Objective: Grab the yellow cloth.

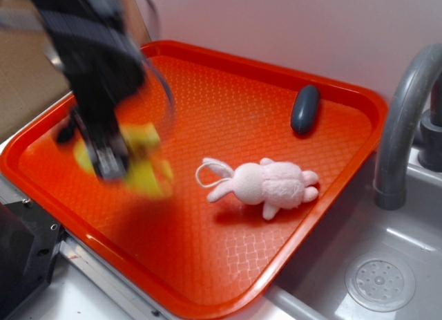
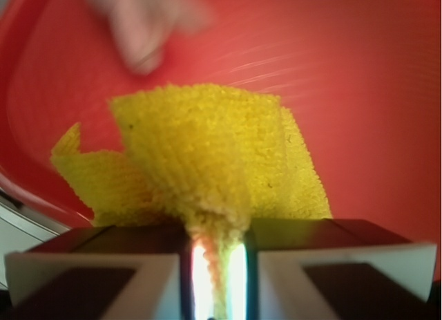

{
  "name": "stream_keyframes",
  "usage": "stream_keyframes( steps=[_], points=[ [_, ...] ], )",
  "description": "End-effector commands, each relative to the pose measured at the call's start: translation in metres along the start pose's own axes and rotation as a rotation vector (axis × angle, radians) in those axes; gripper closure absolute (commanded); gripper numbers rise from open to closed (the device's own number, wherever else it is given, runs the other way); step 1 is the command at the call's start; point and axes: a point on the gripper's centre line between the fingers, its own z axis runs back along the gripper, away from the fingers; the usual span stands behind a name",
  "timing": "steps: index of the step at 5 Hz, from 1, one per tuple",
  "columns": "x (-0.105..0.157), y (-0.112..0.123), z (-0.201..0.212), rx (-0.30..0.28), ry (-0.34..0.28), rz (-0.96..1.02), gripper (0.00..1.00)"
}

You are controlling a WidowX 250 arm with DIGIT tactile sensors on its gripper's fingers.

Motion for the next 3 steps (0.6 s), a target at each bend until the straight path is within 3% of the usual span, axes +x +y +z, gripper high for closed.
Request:
stream_keyframes(
  steps=[1, 3],
  points=[
    [-0.034, 0.068, 0.049, -0.104, -0.258, 0.193, 1.00],
    [-0.010, 0.059, 0.041, -0.116, -0.198, 0.126, 1.00]
  ],
)
